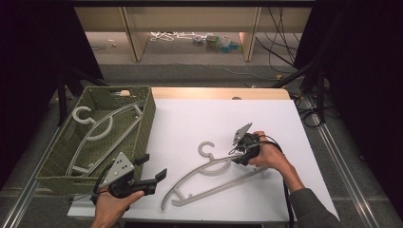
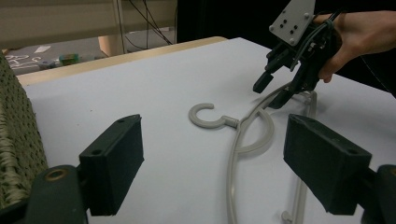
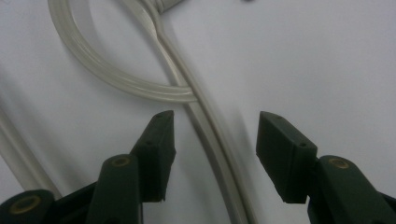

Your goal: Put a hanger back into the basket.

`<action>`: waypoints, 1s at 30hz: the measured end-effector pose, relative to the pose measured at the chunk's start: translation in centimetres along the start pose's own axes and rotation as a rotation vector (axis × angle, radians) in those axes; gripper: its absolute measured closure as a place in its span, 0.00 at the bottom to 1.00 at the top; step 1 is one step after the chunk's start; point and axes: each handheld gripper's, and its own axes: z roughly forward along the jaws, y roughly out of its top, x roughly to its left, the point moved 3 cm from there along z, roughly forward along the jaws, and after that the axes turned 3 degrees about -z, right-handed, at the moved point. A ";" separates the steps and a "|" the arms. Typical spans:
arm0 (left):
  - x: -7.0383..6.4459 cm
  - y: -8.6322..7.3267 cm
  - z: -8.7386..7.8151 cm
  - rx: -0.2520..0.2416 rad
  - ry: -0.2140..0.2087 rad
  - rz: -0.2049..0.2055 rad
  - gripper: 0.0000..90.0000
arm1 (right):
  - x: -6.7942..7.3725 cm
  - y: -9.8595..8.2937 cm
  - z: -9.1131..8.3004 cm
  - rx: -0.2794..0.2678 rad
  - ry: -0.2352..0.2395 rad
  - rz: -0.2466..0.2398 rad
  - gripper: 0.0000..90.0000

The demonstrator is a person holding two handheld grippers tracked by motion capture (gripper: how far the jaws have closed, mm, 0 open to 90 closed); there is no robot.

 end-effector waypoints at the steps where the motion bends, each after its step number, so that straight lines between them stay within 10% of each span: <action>1: 0.0 0.0 0.0 0.000 0.000 0.000 0.22 | 0.0 0.0 0.0 0.000 0.000 0.000 0.55; 12: 0.0 -0.1 0.1 0.004 0.000 0.006 0.22 | -0.6 0.5 0.7 0.074 0.057 0.004 0.74; 30: -0.1 -0.2 0.3 0.005 -0.014 0.007 0.22 | -0.5 1.3 0.9 0.138 0.099 -0.126 0.84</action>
